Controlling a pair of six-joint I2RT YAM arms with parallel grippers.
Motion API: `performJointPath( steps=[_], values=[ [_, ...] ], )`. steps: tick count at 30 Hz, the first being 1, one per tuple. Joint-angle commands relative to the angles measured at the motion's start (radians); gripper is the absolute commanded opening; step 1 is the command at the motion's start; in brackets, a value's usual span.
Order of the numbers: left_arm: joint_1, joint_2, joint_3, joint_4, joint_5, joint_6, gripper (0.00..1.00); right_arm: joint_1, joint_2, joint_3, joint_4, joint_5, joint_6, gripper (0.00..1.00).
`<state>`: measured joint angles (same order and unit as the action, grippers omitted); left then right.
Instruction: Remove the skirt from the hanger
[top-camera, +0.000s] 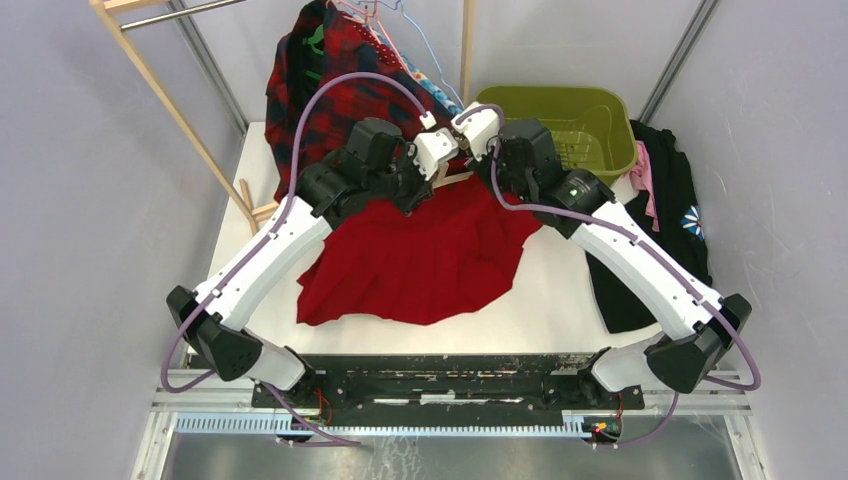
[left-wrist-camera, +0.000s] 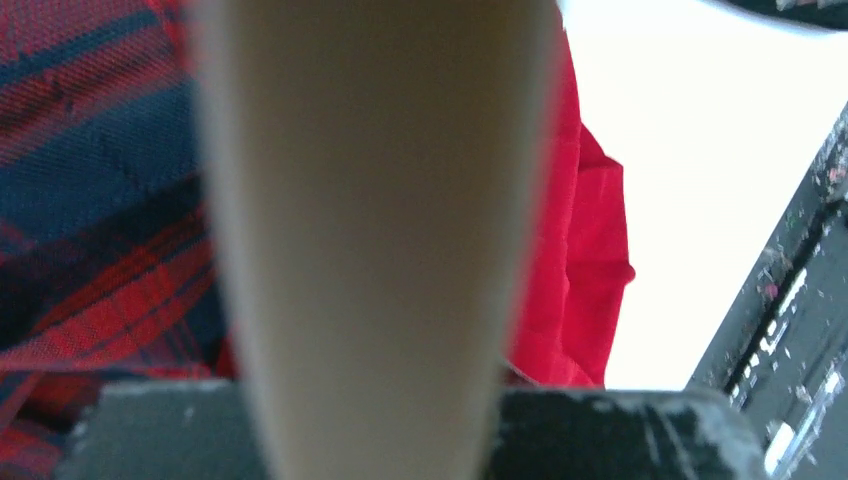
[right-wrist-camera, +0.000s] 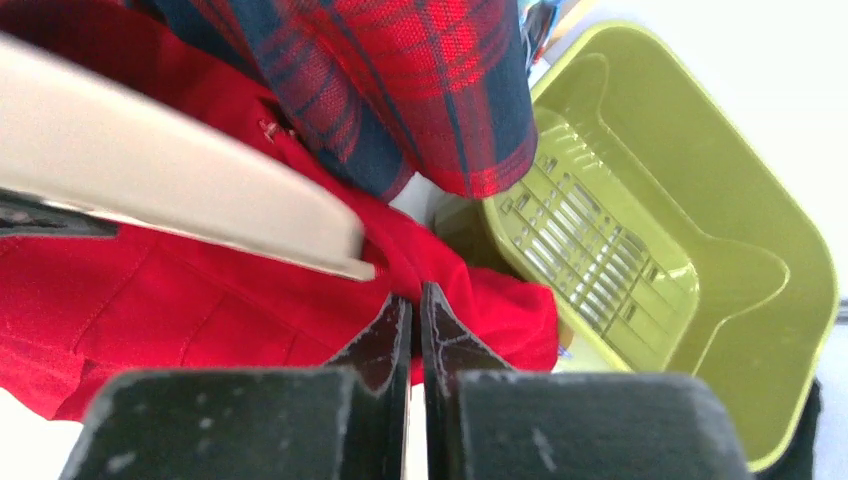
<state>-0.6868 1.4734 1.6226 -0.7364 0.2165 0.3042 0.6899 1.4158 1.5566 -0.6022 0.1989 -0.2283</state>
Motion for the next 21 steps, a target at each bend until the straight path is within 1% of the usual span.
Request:
performJointPath(
  steps=[1,9,16,21],
  values=[
    [0.008,-0.104,0.089,0.130,-0.025,0.070,0.03,-0.064,-0.002,0.010,-0.023,-0.032,0.046,0.01],
    [0.018,-0.129,0.097,0.118,-0.059,0.095,0.03,-0.186,-0.003,0.018,0.004,-0.021,0.057,0.01],
    [0.025,-0.185,0.066,0.098,-0.091,0.108,0.03,-0.286,0.032,0.020,0.062,0.066,-0.038,0.01],
    [0.027,-0.225,0.055,0.088,-0.119,0.115,0.03,-0.387,0.061,0.029,0.080,0.046,-0.037,0.01]
  ],
)
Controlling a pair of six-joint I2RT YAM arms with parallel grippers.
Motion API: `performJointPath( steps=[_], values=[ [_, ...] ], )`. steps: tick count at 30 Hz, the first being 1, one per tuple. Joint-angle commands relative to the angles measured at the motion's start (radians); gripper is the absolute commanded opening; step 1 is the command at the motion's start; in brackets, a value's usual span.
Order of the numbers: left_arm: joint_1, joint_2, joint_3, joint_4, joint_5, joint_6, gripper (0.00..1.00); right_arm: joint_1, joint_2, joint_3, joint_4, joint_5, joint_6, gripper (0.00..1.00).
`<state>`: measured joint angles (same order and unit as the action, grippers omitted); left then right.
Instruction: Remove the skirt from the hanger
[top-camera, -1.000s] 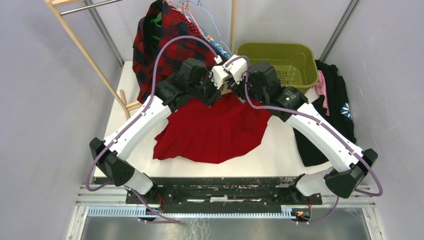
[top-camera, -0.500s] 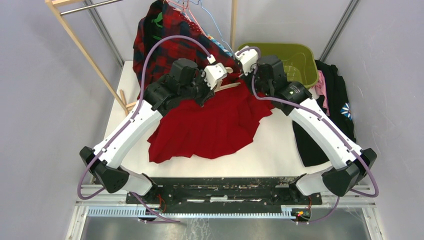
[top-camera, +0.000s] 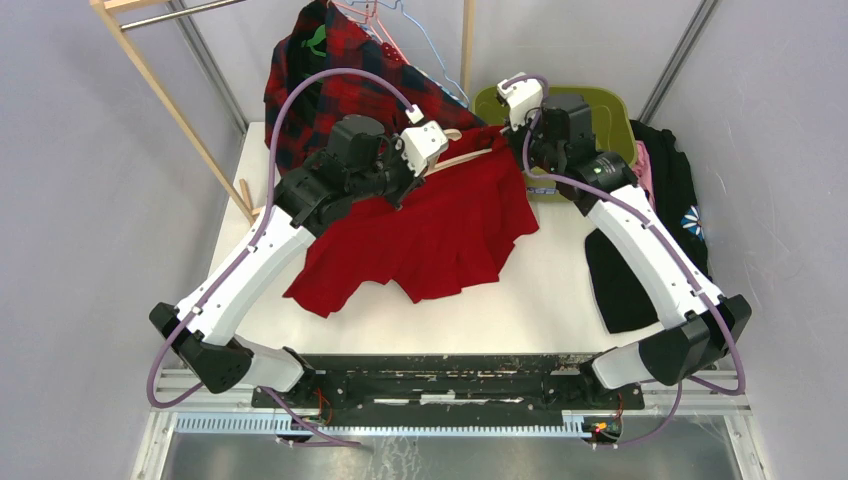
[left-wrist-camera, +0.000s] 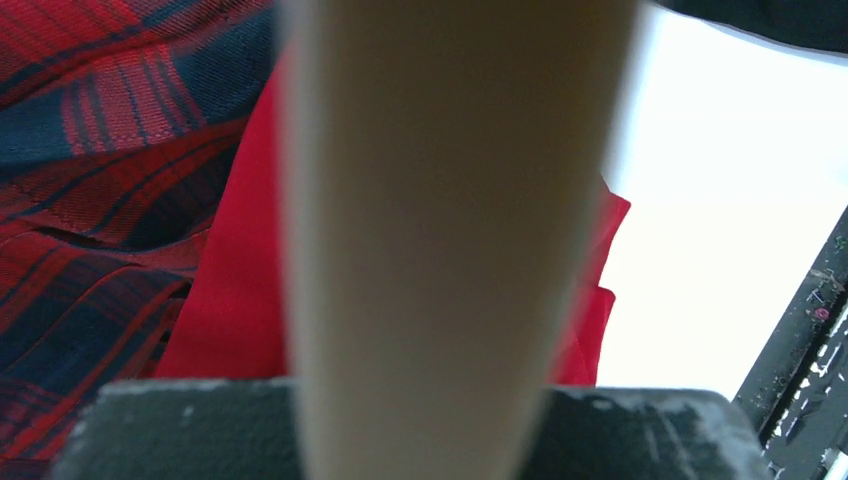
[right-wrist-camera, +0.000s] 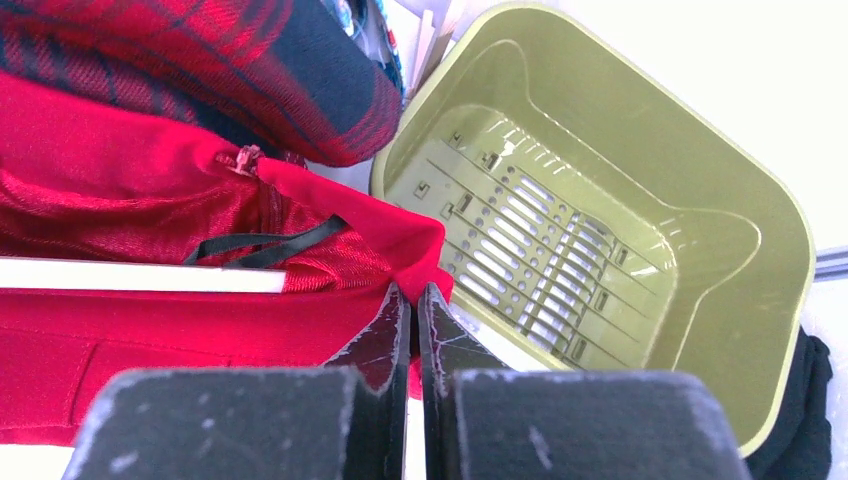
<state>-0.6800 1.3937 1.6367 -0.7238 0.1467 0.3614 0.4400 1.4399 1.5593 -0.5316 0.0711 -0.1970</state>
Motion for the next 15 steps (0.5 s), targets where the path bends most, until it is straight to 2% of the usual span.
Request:
performJointPath(
  steps=[1,15],
  values=[
    [0.020,-0.152,0.041,0.071,-0.051,0.061,0.03,-0.151,0.048,0.028,0.013,0.176,-0.073,0.01],
    [0.022,-0.262,-0.008,0.034,-0.107,0.081,0.03,-0.344,0.325,0.295,-0.023,0.099,-0.038,0.01]
  ],
)
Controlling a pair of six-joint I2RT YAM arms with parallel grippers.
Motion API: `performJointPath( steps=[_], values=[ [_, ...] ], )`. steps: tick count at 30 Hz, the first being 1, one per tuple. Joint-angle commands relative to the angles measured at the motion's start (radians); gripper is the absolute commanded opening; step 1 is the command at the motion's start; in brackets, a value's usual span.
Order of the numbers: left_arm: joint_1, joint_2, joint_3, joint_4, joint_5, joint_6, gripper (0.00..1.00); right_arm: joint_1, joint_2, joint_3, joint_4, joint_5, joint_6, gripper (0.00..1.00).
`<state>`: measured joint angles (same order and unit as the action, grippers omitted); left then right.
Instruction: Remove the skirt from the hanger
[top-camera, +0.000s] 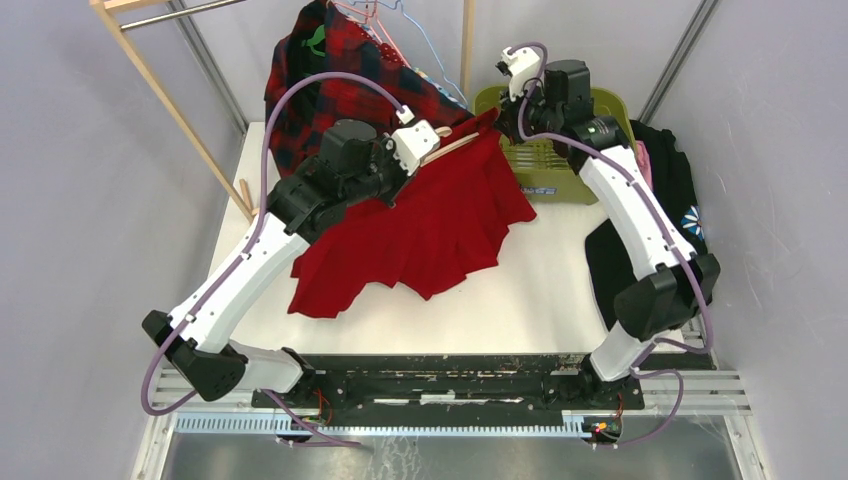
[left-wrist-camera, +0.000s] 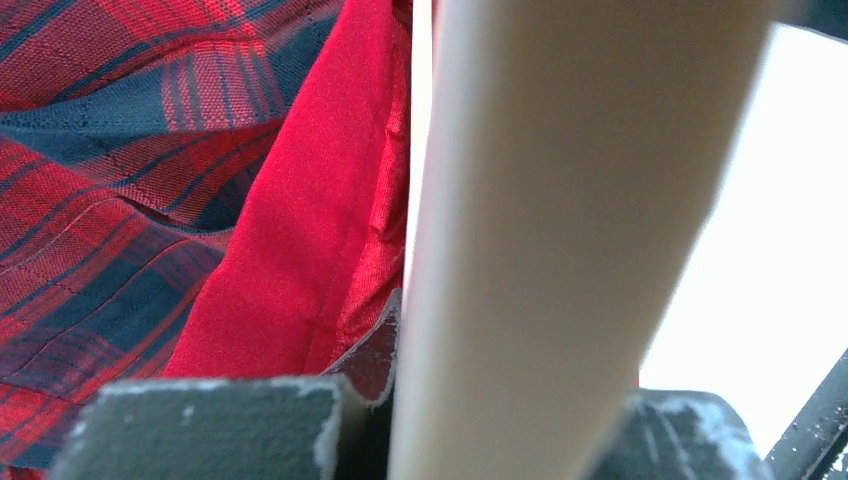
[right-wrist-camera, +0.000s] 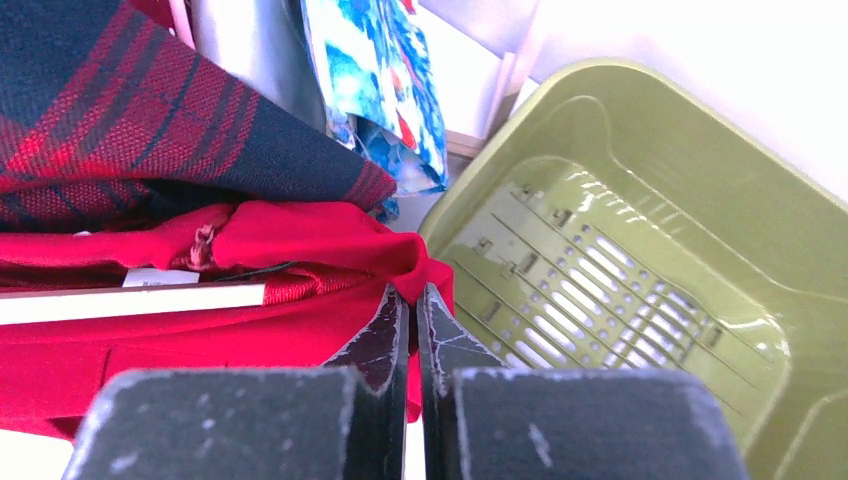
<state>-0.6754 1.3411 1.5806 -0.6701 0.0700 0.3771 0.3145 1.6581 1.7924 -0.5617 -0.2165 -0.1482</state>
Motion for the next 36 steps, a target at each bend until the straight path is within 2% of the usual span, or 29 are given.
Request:
performJointPath(
  steps=[1,5,9,14,20,23,29,32,36],
  values=[
    [0.017,-0.210,0.045,-0.018,-0.035,0.066,0.03,-0.230,0.113,0.076,0.001,0.372,-0.074,0.01],
    [0.018,-0.182,0.049,0.006,-0.018,0.065,0.03,-0.235,0.068,0.057,-0.010,0.260,0.031,0.01],
    [0.017,-0.110,0.075,0.042,0.002,0.055,0.03,-0.202,-0.017,0.003,0.005,0.046,0.183,0.01],
    [0.017,-0.041,0.124,0.083,0.009,0.051,0.03,-0.058,-0.088,0.040,-0.001,-0.140,0.243,0.01],
    [0.017,0.029,0.123,0.262,0.012,-0.004,0.03,0.133,-0.067,0.236,-0.066,-0.282,0.315,0.01],
    [0.017,0.068,0.096,0.415,0.030,-0.034,0.03,0.190,-0.070,0.283,-0.051,-0.329,0.345,0.01],
    [0.017,0.188,0.165,0.555,0.002,-0.078,0.03,0.256,-0.104,0.269,-0.039,-0.389,0.381,0.01],
    [0.017,0.215,0.155,0.665,-0.033,-0.096,0.03,0.265,-0.124,0.260,-0.055,-0.374,0.363,0.01],
    [0.017,0.216,0.149,0.699,-0.064,-0.117,0.03,0.266,-0.151,0.253,-0.124,-0.285,0.281,0.01]
  ],
)
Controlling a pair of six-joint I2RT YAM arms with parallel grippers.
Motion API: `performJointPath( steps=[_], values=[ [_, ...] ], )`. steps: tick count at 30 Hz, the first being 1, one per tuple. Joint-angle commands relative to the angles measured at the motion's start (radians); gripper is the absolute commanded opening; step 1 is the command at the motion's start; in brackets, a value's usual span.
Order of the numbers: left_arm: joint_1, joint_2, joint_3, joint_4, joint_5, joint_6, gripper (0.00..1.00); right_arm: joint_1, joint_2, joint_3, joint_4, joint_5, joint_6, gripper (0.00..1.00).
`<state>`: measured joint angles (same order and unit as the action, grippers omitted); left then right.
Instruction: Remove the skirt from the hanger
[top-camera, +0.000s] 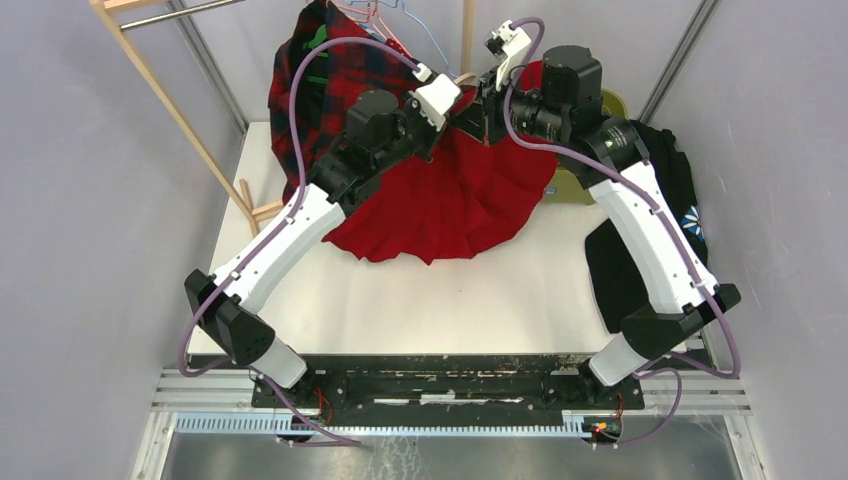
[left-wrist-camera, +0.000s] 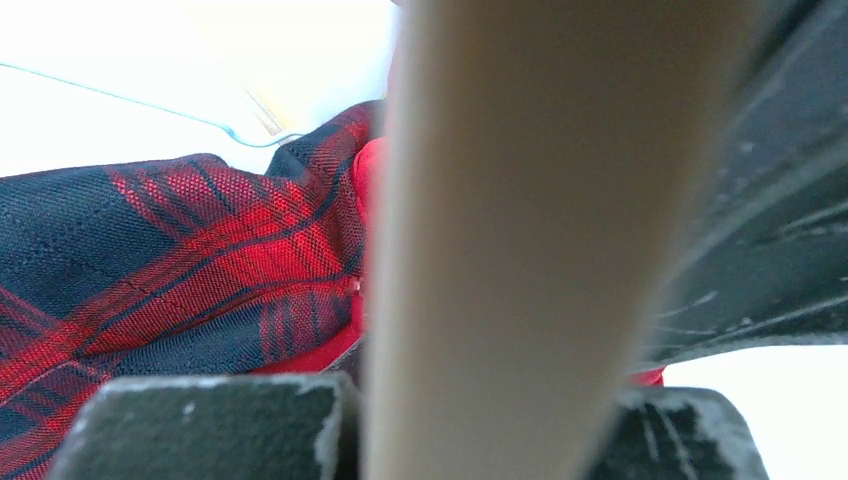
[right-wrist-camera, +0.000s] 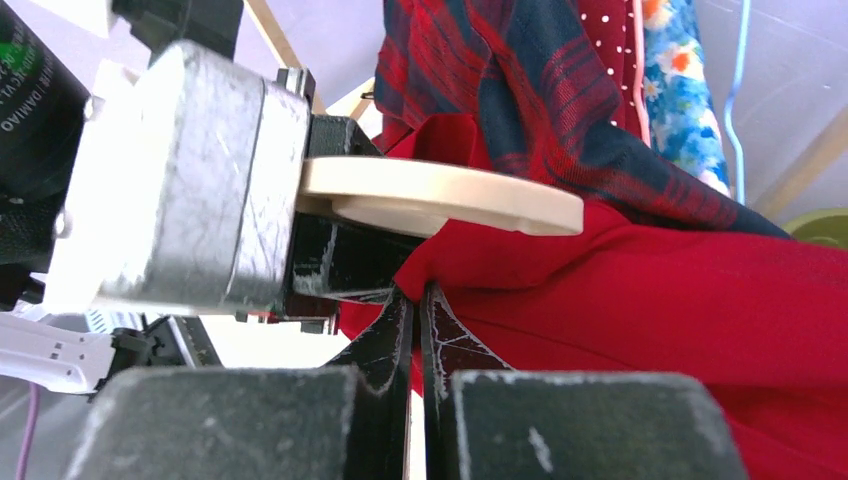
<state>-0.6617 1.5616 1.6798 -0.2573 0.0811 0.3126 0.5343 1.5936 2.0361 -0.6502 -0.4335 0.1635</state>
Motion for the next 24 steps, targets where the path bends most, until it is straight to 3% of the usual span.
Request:
performJointPath(
  steps=[1,14,19,24],
  values=[
    [0.002,-0.011,0.041,0.274,-0.065,-0.044,0.03,0.046,-0.094,0.003,-0.050,-0.040,-0.047,0.01],
    [0.004,-0.237,-0.067,-0.299,0.130,0.118,0.03,0.006,-0.062,0.074,-0.155,0.363,-0.306,0.01],
    [0.006,-0.342,-0.116,-0.435,0.124,0.127,0.03,-0.126,-0.068,0.049,-0.127,0.379,-0.288,0.01],
    [0.010,-0.425,-0.164,-0.446,0.080,0.121,0.03,-0.170,-0.053,0.053,-0.119,0.323,-0.260,0.01]
  ],
)
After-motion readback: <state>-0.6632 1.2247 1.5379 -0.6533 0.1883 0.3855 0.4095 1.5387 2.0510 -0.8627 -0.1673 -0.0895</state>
